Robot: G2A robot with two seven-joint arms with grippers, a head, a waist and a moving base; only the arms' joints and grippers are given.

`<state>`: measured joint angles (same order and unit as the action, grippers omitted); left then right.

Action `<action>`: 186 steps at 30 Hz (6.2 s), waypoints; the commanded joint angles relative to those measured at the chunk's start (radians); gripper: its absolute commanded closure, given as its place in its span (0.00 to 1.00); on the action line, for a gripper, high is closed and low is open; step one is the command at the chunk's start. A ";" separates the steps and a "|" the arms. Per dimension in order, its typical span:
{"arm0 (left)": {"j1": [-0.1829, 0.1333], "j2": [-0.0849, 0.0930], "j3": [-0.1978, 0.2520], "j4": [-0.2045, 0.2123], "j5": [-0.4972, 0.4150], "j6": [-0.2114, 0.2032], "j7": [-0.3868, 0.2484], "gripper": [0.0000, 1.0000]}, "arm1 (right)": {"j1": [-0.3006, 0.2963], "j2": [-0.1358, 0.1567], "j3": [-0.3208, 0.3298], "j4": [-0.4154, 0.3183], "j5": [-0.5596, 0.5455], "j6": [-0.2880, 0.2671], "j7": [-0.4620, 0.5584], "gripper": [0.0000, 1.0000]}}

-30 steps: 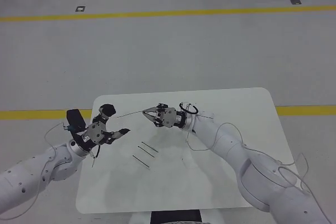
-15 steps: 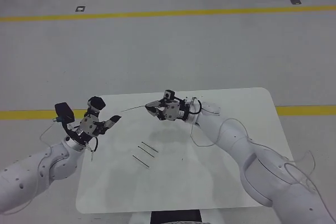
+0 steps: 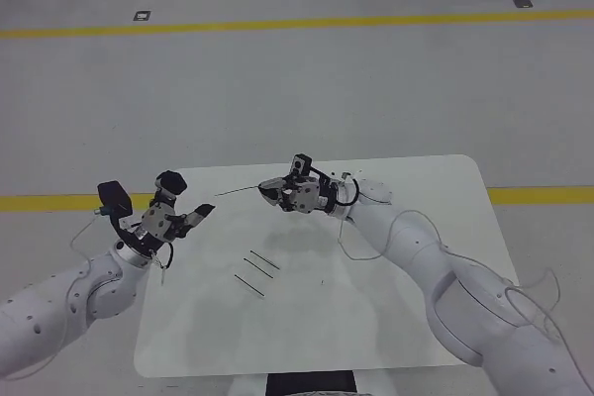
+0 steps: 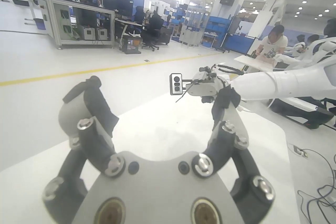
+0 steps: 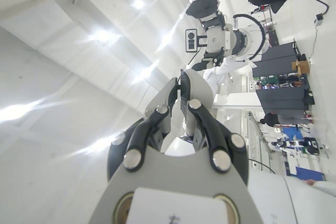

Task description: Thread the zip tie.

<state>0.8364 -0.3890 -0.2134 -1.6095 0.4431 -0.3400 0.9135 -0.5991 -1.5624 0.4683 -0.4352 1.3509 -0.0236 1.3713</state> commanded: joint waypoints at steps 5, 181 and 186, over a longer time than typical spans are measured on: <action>0.000 0.000 0.000 0.000 0.000 0.000 0.000 0.00 | 0.003 0.023 0.000 -0.055 -0.201 -0.190 -0.154 1.00; 0.402 -0.440 -0.884 0.251 -1.494 0.062 -2.064 0.70 | -0.186 0.013 0.421 -0.357 -0.759 -0.316 -0.040 1.00; 0.405 -0.444 -0.890 0.249 -1.487 0.065 -2.073 0.73 | -0.178 0.004 0.420 -0.340 -0.770 -0.316 -0.034 1.00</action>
<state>1.2408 -0.8320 -1.1023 -1.3603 -1.0451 -0.2755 -1.1586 -0.7785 -1.5568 0.8884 -0.7778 0.5828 -0.3400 1.3354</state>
